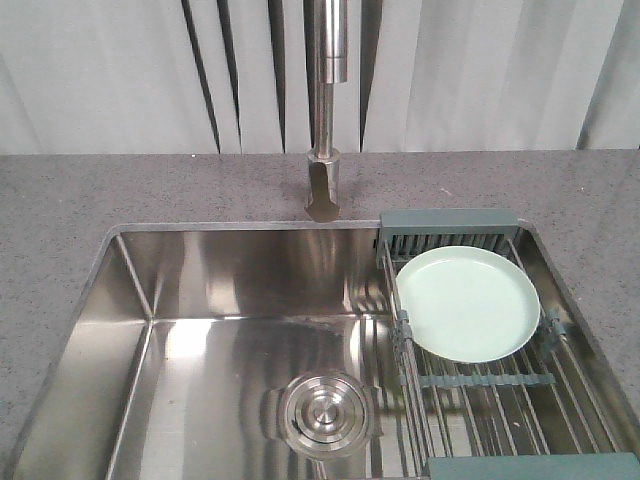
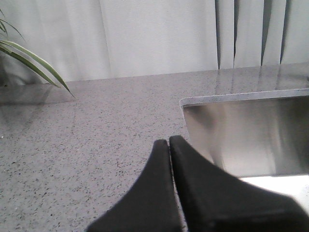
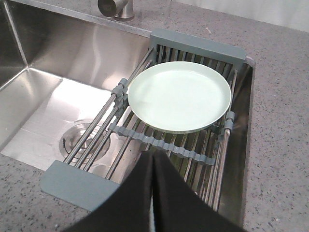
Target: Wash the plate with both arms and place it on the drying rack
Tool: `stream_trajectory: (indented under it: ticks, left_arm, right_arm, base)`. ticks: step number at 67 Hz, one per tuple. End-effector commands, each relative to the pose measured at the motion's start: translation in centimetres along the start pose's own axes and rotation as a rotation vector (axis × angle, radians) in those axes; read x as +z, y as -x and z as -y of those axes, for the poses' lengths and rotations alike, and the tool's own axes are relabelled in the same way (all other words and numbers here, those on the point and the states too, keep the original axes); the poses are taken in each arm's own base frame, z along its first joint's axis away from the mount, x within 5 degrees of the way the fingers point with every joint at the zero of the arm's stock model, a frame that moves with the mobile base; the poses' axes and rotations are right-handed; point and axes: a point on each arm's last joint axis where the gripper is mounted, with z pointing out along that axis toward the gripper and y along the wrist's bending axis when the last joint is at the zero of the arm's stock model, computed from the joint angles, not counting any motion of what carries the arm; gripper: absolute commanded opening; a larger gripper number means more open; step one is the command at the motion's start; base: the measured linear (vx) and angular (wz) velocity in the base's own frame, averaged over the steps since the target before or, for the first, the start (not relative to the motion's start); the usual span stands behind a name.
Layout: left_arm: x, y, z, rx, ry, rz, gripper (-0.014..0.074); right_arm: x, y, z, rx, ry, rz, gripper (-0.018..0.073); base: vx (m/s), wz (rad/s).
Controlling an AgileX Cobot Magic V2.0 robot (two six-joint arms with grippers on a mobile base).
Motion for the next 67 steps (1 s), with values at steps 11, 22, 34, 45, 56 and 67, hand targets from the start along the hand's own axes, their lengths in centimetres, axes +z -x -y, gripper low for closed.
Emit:
stream_trajectory:
  ticks: [11,22,34,45,56,67]
  left_arm:
    - [-0.3,1.7,0.1,-0.017,-0.01,0.118,-0.0006]
    - [-0.3,1.7,0.1,-0.017,-0.01,0.118,-0.0006]
    - [-0.3,1.7,0.1,-0.017,-0.01,0.118,-0.0006]
    - [-0.3,1.6,0.1,-0.017,-0.01,0.117,-0.0006]
    - [-0.3,1.6,0.1,-0.017,-0.01,0.117,-0.0006]
    - [-0.3,1.6,0.1,-0.017,-0.01,0.117,-0.0006]
  right_arm:
    - [0.9,0.2,0.5,0.023,-0.046,0.101,-0.0004]
    - [2.6,-2.3,0.9,0.118,-0.116,0.24,-0.0004]
    - [3.3,-5.5,1.1,0.224,-0.161,0.395,-0.0004]
    - [3.9,-7.4,1.5,0.361,-0.246,0.379,-0.0004]
    - [3.5,-6.9,1.8,0.298,-0.302,0.445,-0.0004]
    - [3.4,-6.6,1.8,0.279,-0.303,0.48,-0.0004]
  base:
    - [0.0,0.0]
    - [0.0,0.0]
    - [0.0,0.0]
    - [0.0,0.0]
    - [0.0,0.0]
    - [0.0,0.0]
